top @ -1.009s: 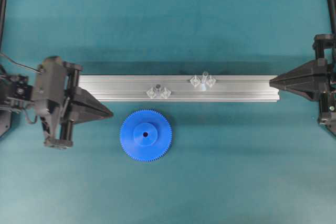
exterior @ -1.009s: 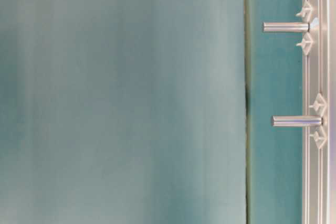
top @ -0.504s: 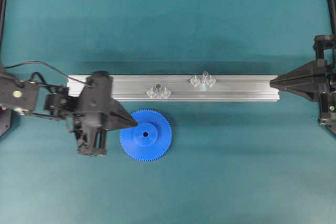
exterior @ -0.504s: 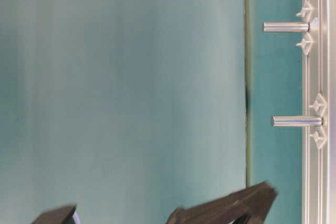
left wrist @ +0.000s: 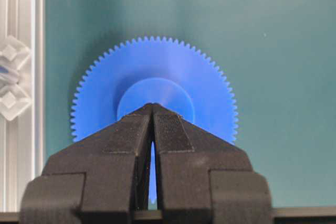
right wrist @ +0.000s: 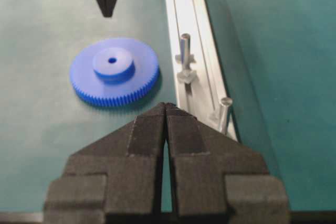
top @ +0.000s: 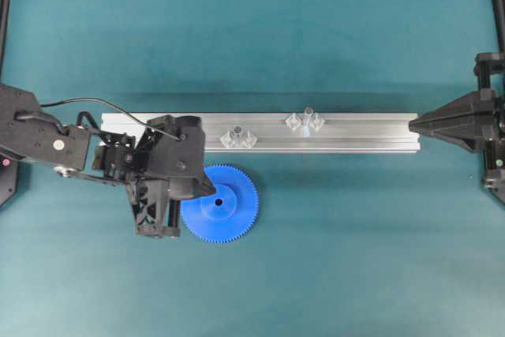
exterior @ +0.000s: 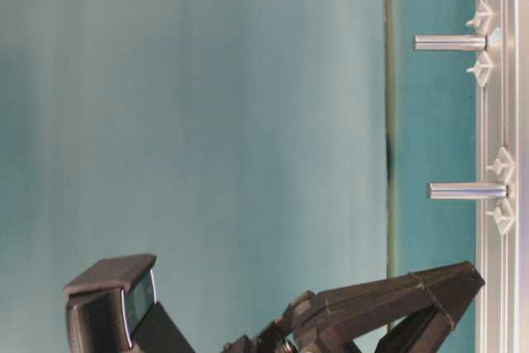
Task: Find the location of the shaft and insert the large gear.
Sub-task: 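Lower the open left gripper over the blue gear's hub, then close the left gripper on the gear hub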
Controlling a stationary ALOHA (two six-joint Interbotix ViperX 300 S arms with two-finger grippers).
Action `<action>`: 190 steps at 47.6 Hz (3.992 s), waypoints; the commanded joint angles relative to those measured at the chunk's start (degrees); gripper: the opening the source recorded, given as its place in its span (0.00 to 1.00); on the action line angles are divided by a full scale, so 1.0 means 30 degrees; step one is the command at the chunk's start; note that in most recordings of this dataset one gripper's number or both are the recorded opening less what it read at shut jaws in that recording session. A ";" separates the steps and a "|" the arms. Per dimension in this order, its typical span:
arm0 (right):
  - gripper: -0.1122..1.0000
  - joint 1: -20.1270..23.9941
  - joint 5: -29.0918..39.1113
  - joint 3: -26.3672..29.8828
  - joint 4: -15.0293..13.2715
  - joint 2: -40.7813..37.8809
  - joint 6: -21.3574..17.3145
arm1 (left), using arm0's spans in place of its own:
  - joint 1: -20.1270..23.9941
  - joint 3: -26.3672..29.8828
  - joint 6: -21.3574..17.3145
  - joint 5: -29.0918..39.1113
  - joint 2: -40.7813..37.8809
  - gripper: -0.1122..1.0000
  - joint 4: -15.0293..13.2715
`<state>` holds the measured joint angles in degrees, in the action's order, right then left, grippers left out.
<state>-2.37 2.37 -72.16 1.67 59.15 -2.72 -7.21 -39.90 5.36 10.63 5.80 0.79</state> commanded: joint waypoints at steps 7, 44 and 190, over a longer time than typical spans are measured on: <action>0.10 -0.0029 -0.0059 0.0117 0.0029 -0.0059 -0.0205 | -0.0088 0.1377 -0.0029 0.1318 -0.0410 0.10 0.0029; 0.10 -0.0029 -0.0059 -0.0322 0.0059 -0.0059 -0.0234 | -0.0381 0.5420 -0.0439 0.7031 -0.3984 0.10 0.0059; 0.10 -0.0029 -0.0059 -0.0674 0.0029 0.0381 -0.0996 | -0.0059 0.7061 0.1143 0.9082 -0.6855 0.94 0.0059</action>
<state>-2.37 2.46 -74.71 1.67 60.64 -5.10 -7.29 -19.07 8.53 38.14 -15.12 0.88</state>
